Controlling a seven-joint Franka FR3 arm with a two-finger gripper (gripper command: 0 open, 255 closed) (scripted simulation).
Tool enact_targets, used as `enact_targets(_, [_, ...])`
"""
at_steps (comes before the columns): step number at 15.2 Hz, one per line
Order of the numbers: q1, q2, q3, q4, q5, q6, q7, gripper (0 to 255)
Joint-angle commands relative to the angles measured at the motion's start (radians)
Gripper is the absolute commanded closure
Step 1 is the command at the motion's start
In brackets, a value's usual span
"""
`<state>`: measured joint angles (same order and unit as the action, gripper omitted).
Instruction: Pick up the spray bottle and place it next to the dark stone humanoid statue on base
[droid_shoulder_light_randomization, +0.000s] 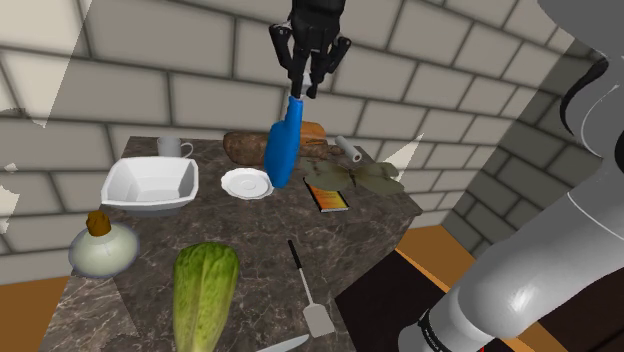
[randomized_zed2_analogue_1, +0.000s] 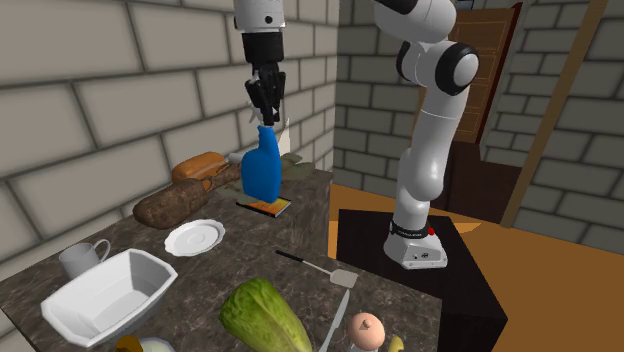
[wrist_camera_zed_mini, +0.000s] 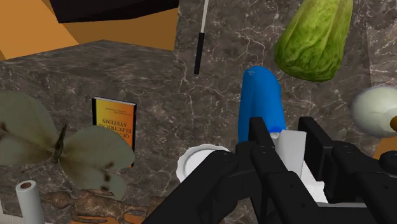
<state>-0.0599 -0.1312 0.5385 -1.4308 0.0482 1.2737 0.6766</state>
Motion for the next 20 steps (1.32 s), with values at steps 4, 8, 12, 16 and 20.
enact_targets(4, [-0.050,0.014,-0.068,-0.029,-0.020,0.040,-0.125,255])
enact_targets(8, [-0.086,0.046,-0.112,-0.028,-0.042,0.069,-0.210,255])
enact_targets(12, [-0.122,0.096,-0.151,-0.005,-0.067,0.093,-0.287,255])
enact_targets(16, [-0.155,0.163,-0.184,0.042,-0.094,0.111,-0.357,255])
enact_targets(20, [-0.184,0.247,-0.213,0.116,-0.122,0.118,-0.421,255])
